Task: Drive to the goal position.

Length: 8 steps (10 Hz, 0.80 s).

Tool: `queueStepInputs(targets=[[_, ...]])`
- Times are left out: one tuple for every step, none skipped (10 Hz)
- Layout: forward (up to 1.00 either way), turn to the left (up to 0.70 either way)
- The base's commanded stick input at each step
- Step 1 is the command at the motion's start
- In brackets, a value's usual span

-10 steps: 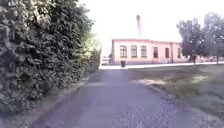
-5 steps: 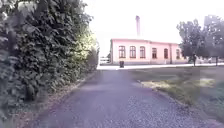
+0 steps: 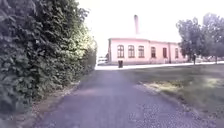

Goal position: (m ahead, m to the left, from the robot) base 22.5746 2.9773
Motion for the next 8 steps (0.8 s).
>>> queueStepInputs(targets=[[0.70, 0.00], [0.70, 0.00], [0.70, -0.12], [0.70, -0.14], [0.70, -0.02], [0.70, 0.00], [0.70, 0.00], [0.70, -0.05]])
